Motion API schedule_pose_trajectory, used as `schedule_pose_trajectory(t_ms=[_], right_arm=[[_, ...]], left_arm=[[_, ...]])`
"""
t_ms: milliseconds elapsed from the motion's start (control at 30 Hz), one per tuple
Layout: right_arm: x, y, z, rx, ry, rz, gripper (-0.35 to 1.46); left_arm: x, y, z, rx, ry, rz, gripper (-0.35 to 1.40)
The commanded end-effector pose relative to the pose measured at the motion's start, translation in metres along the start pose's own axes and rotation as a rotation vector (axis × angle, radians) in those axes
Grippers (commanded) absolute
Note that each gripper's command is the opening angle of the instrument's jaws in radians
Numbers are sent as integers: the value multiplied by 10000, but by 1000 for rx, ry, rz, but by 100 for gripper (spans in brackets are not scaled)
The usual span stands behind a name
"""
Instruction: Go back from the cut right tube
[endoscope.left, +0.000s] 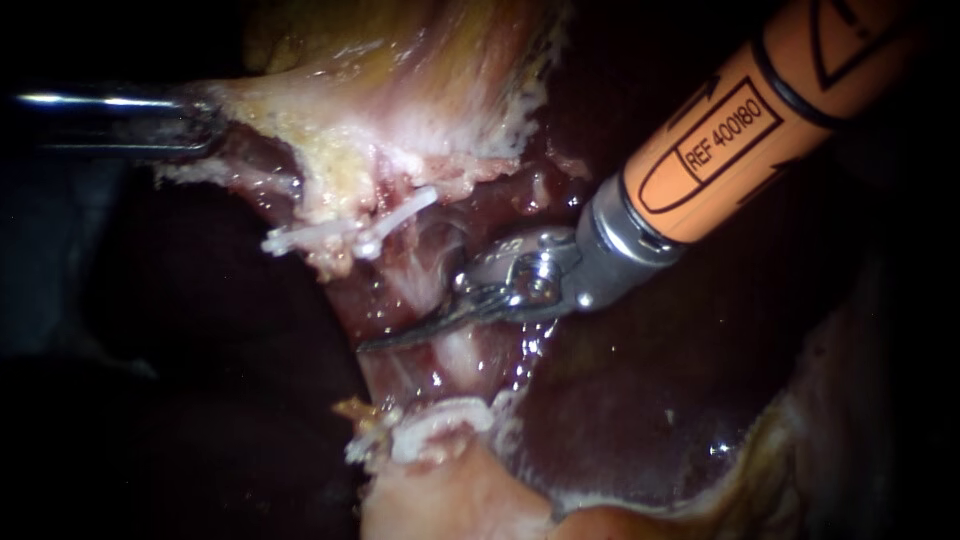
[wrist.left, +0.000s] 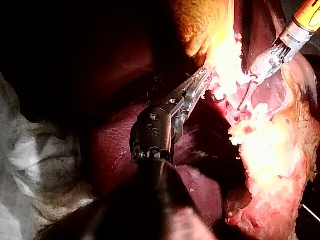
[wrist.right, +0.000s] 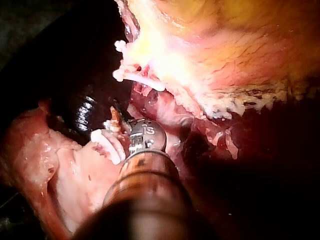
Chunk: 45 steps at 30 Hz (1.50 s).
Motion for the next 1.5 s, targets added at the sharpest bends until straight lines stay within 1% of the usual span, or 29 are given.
schedule_pose_trajectory(t_ms=[33,100,167,200,267,300,333,400,433,533,600,700,767,833,900,967,1000,1033,1067,1100,1133,1167,1233,1267,1367,1467,1500], right_arm=[[-1,-1,1,1,0,-1,-35],[0,-4,1,9,9,-3,-35],[1,-8,3,4,32,-5,-35],[2,-10,4,-1,52,-12,12],[3,-13,6,6,72,-19,51],[5,-14,9,8,77,-19,81],[6,-15,10,11,83,-25,94],[8,-16,14,16,93,-38,111],[8,-17,15,13,95,-43,118],[9,-19,16,-1,104,-72,126],[8,-20,14,-33,120,-94,133],[3,-25,7,-125,164,-149,141],[-2,-31,-1,-222,196,-208,145],[-9,-40,-13,-280,201,-262,145],[-11,-47,-24,-338,190,-311,145],[-10,-54,-40,-390,144,-351,145],[-10,-58,-47,-417,111,-365,145],[-8,-62,-56,-449,56,-378,145],[-8,-66,-64,-469,18,-379,145],[-7,-69,-71,-484,-15,-389,145],[-8,-72,-78,-497,-38,-394,145],[-10,-76,-88,-509,-54,-404,145],[-14,-81,-100,-523,-58,-406,145],[-17,-85,-108,-534,-69,-407,145],[-25,-95,-122,-564,-110,-411,145],[-31,-100,-133,-590,-135,-418,145],[-32,-102,-137,-598,-136,-416,145]], left_arm=[[0,0,0,1,0,0,-35],[-1,0,0,1,0,0,-35],[-1,0,0,1,0,0,-35],[-1,0,0,1,0,0,-35],[-1,-1,0,4,1,0,-35],[-1,-1,0,4,1,0,-35],[0,-1,0,4,1,0,-35],[-1,-1,0,4,1,0,-35],[-1,-1,0,4,1,0,-35],[-1,-1,0,4,1,0,-35],[-1,-1,0,4,1,0,-35],[-1,-1,1,4,1,0,-35],[-1,-1,1,4,1,0,-35],[-1,-2,1,4,1,0,-35],[-1,-2,1,4,1,0,-35],[-1,-3,1,4,1,0,-35],[-1,-3,1,4,1,0,-35],[-1,-3,1,4,1,0,-35],[-1,-3,1,4,1,0,-35],[-1,-3,1,4,1,0,-35],[-1,-3,1,4,1,1,-35],[-1,-3,1,4,1,1,-35],[-1,-3,1,4,1,1,-35],[-2,-3,1,4,1,1,-35],[-2,-3,1,4,1,1,-35],[-2,-3,2,4,1,1,-35],[-2,-3,2,4,1,1,-35]])
